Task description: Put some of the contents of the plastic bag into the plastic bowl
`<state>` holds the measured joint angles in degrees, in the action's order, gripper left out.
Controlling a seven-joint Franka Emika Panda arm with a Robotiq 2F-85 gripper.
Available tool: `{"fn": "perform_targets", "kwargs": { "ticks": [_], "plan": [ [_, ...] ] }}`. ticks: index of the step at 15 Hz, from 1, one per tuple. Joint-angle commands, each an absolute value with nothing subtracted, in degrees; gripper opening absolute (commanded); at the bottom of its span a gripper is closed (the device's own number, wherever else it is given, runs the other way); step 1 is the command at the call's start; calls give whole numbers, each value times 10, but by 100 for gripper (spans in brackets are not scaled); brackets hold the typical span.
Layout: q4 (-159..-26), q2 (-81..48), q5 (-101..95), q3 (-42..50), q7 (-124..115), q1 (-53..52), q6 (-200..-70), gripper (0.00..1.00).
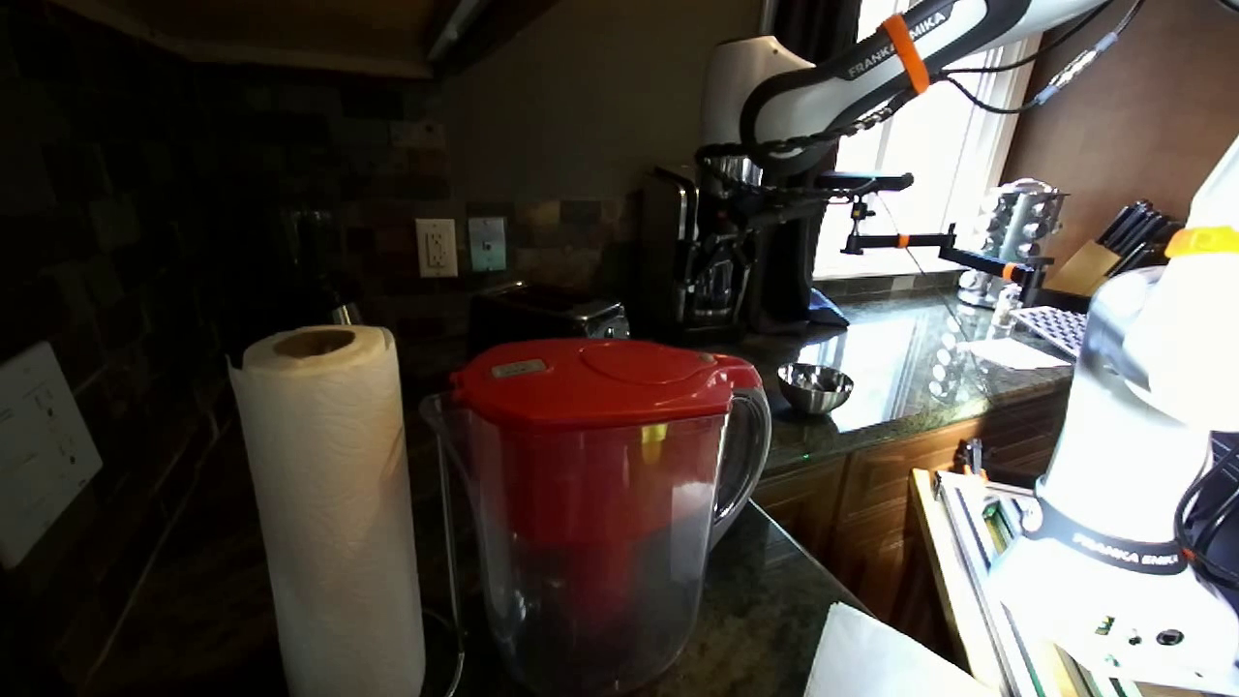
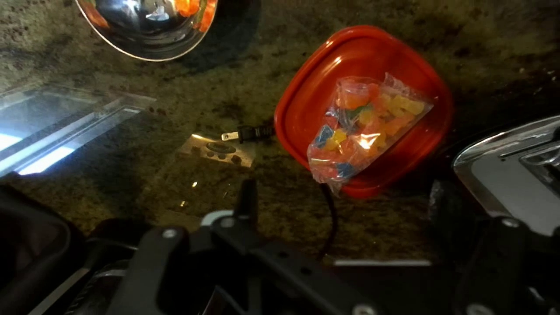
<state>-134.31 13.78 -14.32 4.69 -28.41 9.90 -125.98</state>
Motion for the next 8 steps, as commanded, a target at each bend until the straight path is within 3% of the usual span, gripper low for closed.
{"fn": "perform_targets", "kwargs": {
  "ticks": [1, 8],
  "plan": [
    [-1384, 185, -159, 33, -283, 103, -1273, 100],
    [-1412, 227, -158, 11, -295, 107, -1293, 100]
  ]
}}
